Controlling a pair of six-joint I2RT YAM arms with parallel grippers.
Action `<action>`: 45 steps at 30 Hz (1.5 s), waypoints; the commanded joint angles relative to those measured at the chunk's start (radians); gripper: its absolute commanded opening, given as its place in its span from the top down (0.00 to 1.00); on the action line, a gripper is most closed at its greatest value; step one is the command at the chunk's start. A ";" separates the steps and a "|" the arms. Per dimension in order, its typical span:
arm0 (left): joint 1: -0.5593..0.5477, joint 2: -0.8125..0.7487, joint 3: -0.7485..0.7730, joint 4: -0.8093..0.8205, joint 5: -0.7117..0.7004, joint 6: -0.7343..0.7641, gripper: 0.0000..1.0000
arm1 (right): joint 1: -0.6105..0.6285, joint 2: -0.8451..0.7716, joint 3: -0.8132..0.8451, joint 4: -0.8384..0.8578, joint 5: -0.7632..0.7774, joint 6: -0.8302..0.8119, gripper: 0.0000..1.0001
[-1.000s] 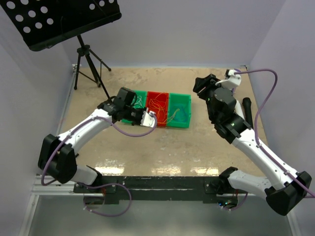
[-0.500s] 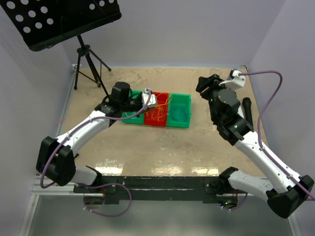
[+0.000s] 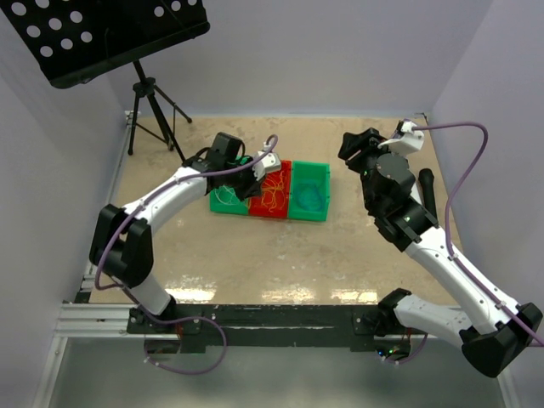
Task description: Untangle the cables
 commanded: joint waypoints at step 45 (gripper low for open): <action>-0.023 0.175 0.160 0.171 -0.079 -0.062 0.00 | -0.002 0.011 0.051 0.019 -0.036 0.001 0.45</action>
